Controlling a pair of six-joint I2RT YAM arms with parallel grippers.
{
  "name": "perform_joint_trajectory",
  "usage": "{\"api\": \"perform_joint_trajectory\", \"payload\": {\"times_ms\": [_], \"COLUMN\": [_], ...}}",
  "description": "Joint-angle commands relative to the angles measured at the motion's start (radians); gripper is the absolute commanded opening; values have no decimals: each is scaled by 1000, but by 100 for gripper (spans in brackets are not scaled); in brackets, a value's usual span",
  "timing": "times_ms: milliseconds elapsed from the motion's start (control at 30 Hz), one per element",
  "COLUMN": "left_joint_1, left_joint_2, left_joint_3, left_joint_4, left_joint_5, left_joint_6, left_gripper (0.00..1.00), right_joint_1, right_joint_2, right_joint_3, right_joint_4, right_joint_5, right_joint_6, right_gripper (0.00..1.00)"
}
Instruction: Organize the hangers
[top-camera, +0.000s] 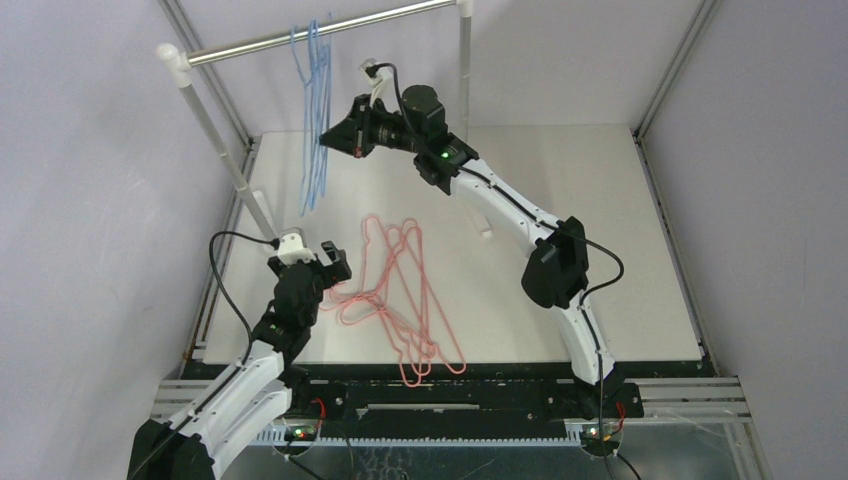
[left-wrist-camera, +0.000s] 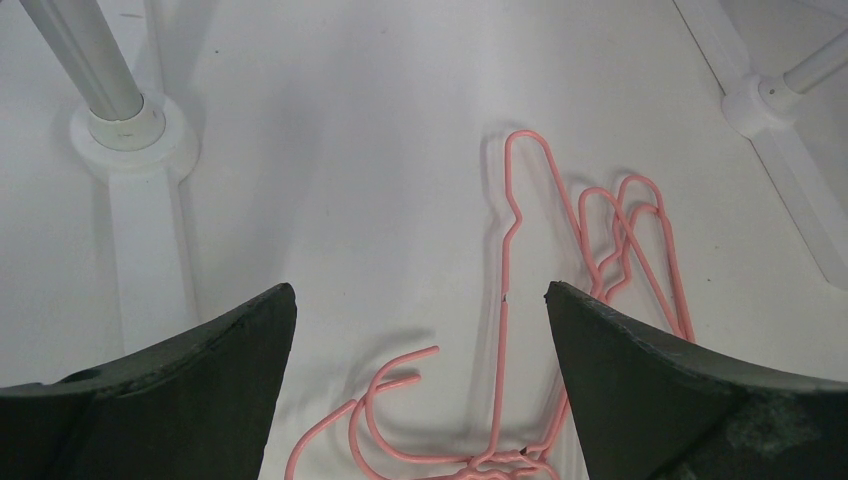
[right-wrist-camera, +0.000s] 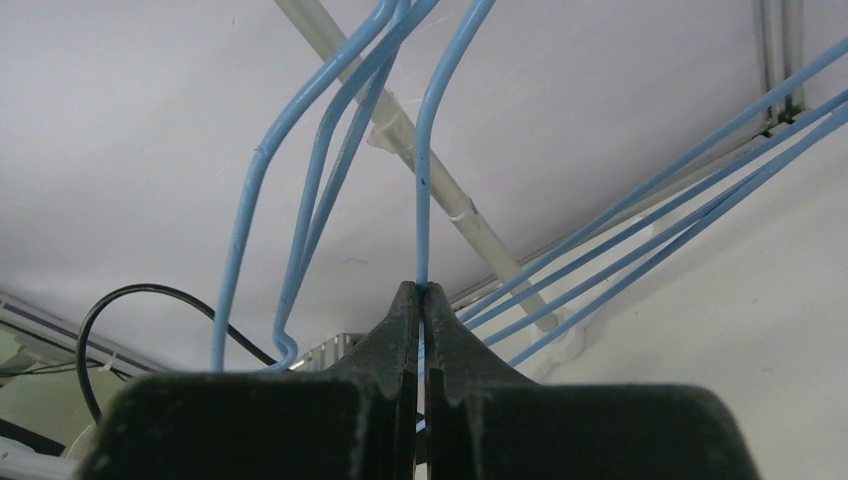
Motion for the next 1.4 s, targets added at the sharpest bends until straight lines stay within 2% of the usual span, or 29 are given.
{"api": "perform_joint_trajectory", "payload": {"times_ms": [0,300,533,633,700,767,800,1100,1233,1367], "left_joint_1": [-4,-4,-3,-3,-4,-3,-4,-4,-3,-6], "left_joint_2": [-18,-12,-13,-13,-15,-17,-18,-7,-12,-31], "left_joint_3": [-7,-6,-6,-6,-6,-8,-8,-23,-29,-27], "left_joint_4": [32,37,36,34,32,31,31,66,80,79], "left_joint_5": [-2,0,-3,-6,-9,-14,-16,14,25,54], "left_joint_6": [-11,-12,-11,-10,-8,-6,-4,-8,-7,-3], "left_gripper": [99,100,100,99,100,100,100,100,99,99], "right_joint_1": [18,62,60,48,42,35,32,-14,-49,-79], "right_joint_2": [20,66,48,10,-21,-52,-65,-205,-308,-387], "right_joint_3": [58,133,105,39,-14,-66,-86,-298,-444,-522], "right_joint_4": [-38,-76,-89,-71,-57,-47,-45,-2,86,101], "right_joint_5": [-42,-118,-137,-116,-95,-76,-71,-33,-48,-51], "right_joint_6": [0,-37,-54,-48,-52,-59,-63,-65,-47,-62], "right_gripper": [0,0,0,16,32,54,59,78,80,81]}}
